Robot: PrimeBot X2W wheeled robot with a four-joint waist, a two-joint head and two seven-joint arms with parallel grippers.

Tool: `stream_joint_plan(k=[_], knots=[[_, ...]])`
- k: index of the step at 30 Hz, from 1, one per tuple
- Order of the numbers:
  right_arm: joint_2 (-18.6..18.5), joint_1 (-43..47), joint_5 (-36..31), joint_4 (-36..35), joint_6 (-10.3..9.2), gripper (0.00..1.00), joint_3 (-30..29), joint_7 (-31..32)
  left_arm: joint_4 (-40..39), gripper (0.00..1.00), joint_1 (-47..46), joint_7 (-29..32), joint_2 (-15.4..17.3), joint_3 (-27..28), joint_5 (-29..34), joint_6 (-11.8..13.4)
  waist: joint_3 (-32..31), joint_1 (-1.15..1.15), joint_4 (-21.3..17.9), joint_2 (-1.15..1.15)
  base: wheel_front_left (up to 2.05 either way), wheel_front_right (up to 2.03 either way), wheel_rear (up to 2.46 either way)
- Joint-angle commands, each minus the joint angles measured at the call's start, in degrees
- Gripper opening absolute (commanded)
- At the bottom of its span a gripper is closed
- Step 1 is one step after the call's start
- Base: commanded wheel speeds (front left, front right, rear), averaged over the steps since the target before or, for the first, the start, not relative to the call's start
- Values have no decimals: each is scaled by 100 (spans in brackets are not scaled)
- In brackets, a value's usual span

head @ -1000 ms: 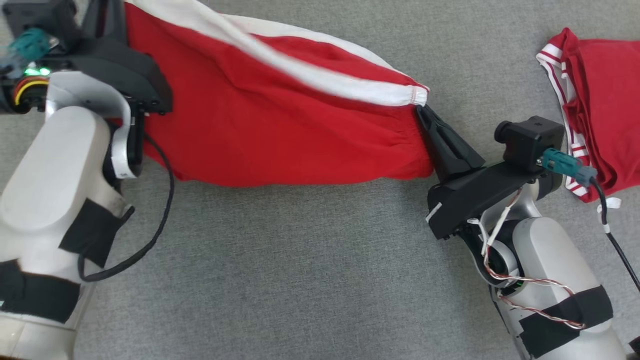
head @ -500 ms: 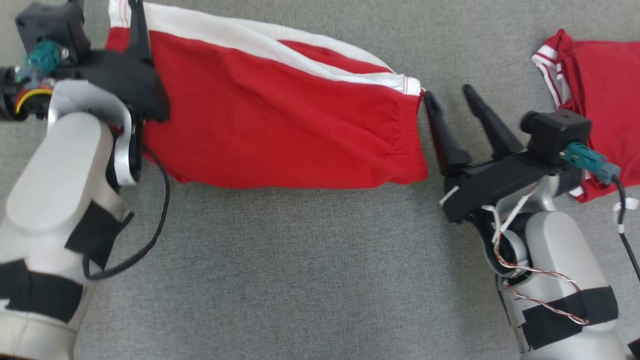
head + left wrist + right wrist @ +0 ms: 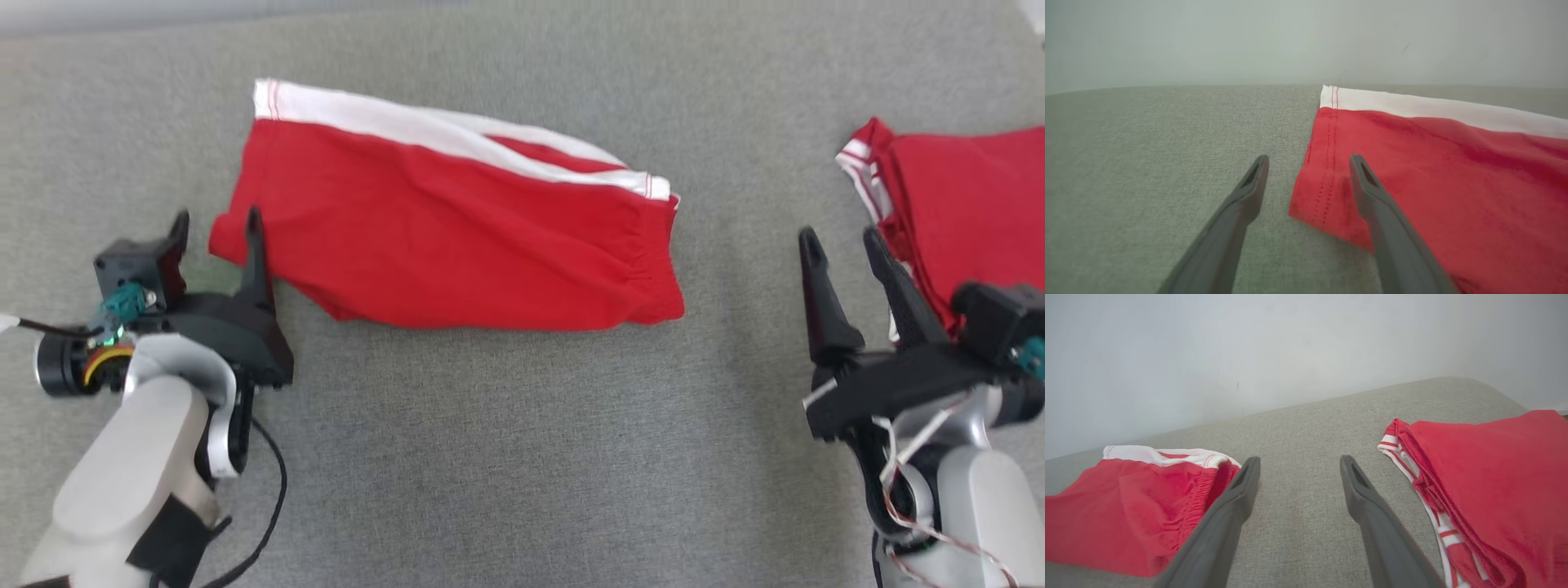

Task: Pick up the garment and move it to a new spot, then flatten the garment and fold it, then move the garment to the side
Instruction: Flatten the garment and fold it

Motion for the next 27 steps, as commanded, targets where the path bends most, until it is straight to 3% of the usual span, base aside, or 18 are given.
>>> stream_joint_plan(k=[1, 9, 16, 22, 23, 24, 27], knots=[[49, 117, 26, -55, -11, 100, -43, 16, -21, 100, 111, 49, 40, 26, -29, 17, -219, 1, -10, 0, 0, 0, 0], [86, 491, 277, -326, -11, 100, 10, 119, 16, 100, 291, 589, 10, 133, -471, -94, -262, 1, -279, 0, 0, 0, 0], [88, 503, 383, -363, -11, 100, 120, 42, 401, 100, 60, 1059, 41, 99, -520, 152, -104, 1, -515, 0, 0, 0, 0], [90, 515, 429, -324, -11, 100, 162, -26, 546, 100, 120, 1425, -155, -14, -711, -3, -3, 1, -607, 0, 0, 0, 0], [89, 506, 431, -314, -11, 100, 163, -39, 563, 93, 145, 1463, -178, -26, -706, -23, 4, 1, -617, 0, 0, 0, 0], [89, 489, 423, -301, -11, 100, 173, -59, 585, 4, 152, 1502, -193, -52, -717, -74, 17, 1, -626, 0, 0, 0, 0], [89, 482, 401, -285, -11, 100, 161, -62, 548, 0, 199, 1401, -183, -69, -726, -104, 10, 1, -601, 0, 0, 0, 0]])
